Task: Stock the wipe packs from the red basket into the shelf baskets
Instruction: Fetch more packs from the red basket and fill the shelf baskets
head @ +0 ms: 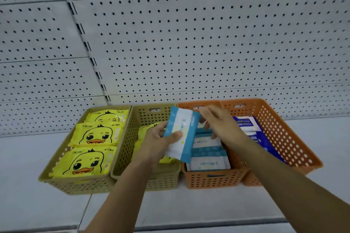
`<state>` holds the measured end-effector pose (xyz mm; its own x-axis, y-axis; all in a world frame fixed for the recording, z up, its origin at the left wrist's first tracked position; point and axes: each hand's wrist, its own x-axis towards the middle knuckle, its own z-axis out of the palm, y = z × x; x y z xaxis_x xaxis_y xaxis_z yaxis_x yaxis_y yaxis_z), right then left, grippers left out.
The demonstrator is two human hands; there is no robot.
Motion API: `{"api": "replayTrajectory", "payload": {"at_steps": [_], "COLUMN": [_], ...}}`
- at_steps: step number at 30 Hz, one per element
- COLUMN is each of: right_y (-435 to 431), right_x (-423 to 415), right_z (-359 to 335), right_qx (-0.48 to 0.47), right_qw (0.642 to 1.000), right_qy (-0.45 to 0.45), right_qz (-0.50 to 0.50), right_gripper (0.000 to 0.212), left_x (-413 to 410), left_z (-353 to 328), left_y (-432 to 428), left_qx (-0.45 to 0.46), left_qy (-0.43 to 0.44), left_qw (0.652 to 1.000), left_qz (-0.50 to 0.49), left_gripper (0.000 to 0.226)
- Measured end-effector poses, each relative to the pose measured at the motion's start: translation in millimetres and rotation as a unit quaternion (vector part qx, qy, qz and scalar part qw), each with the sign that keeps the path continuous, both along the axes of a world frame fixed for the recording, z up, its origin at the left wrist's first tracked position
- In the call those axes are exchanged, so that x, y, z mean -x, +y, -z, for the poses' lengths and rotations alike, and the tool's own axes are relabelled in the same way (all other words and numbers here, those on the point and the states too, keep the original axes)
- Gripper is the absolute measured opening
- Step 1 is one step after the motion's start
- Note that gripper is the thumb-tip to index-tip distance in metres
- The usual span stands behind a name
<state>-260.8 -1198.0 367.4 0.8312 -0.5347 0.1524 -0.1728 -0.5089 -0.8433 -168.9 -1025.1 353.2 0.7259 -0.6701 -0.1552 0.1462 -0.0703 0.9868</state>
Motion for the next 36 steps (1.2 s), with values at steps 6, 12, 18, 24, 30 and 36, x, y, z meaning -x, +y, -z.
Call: {"api": "replayTrajectory", "payload": {"at_steps": [6, 12, 18, 24, 30, 36], "right_y": [-30, -68, -67, -57, -63, -1], "right_x": [-1, -33, -79, -73, -73, -34], "right_z": [0, 18, 49, 71, 66, 54], "right_qx": [-0.183, -0.137, -0.094, 0.391, 0.19, 0.117], "right_qw": [0.978, 0.979, 0.97, 0.862, 0.903, 0.946], "right_qy": [0.086, 0.06, 0.175, 0.321, 0.373, 0.295], "right_qz": [-0.047, 0.141, 0.141, 0.025, -0.093, -0.058], "right_gripper": [0.017, 0.023, 0.031, 0.047, 0.047, 0.062], "left_x": [1, 16, 16, 14, 12, 13], "left_z": [4, 30, 31, 37, 38, 45], "left_y": [-30, -26, -27, -27, -30, -7], "left_qx": [-0.06, -0.193, -0.217, -0.218, -0.229, -0.305], "left_qy": [-0.1, -0.273, -0.298, -0.325, -0.341, -0.455], "left_qw": [0.992, 0.942, 0.929, 0.92, 0.911, 0.833], "left_qz": [-0.058, 0.006, -0.011, -0.021, -0.028, 0.072], "left_gripper": [0.04, 0.062, 0.063, 0.061, 0.054, 0.055]}}
